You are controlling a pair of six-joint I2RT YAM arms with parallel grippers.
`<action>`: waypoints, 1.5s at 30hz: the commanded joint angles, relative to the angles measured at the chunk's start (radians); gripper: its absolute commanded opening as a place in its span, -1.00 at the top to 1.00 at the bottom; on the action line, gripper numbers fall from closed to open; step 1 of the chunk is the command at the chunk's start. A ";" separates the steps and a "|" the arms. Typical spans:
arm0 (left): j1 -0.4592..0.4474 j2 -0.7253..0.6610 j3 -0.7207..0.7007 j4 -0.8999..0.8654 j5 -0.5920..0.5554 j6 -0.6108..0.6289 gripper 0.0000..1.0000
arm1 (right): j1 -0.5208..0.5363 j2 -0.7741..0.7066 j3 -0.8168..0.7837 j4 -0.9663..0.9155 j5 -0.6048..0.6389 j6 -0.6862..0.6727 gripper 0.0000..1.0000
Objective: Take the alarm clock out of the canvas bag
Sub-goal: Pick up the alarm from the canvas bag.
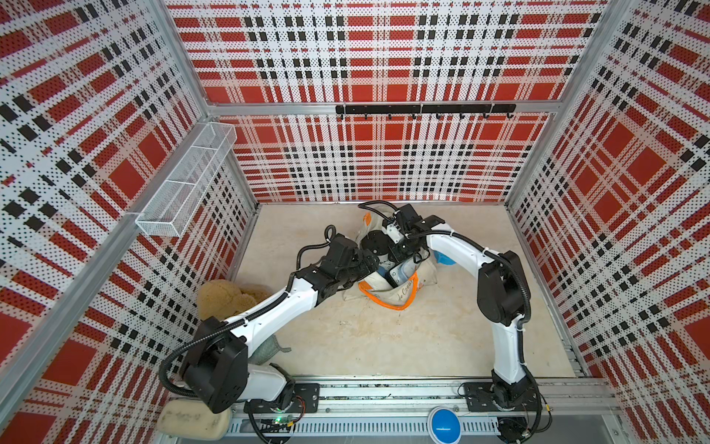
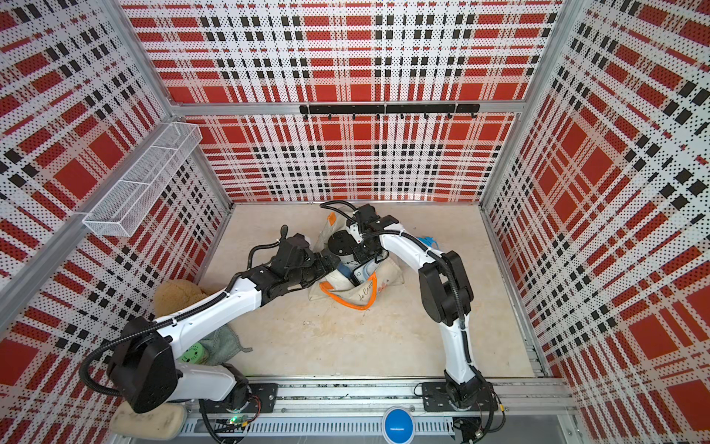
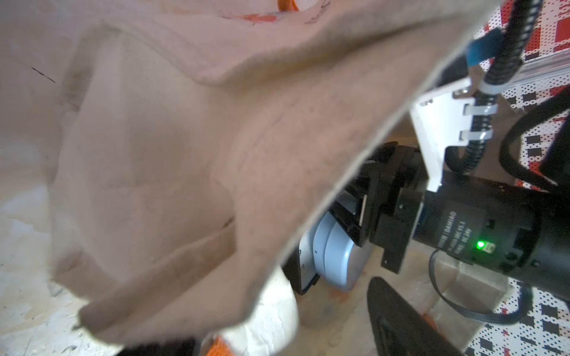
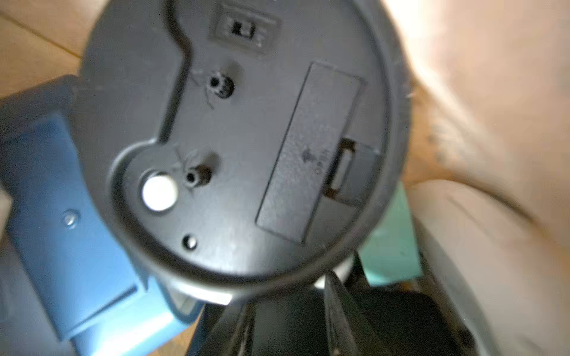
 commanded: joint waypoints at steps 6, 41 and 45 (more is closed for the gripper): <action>0.021 -0.008 -0.022 0.001 -0.035 -0.009 -0.66 | -0.018 0.029 0.068 -0.024 0.033 -0.059 0.06; 0.044 -0.059 -0.032 -0.026 -0.034 0.000 -0.72 | 0.022 -0.034 0.125 -0.058 0.002 -0.105 1.00; 0.046 -0.092 -0.020 -0.048 -0.042 0.002 -0.75 | 0.026 -0.108 0.135 -0.067 0.000 -0.086 1.00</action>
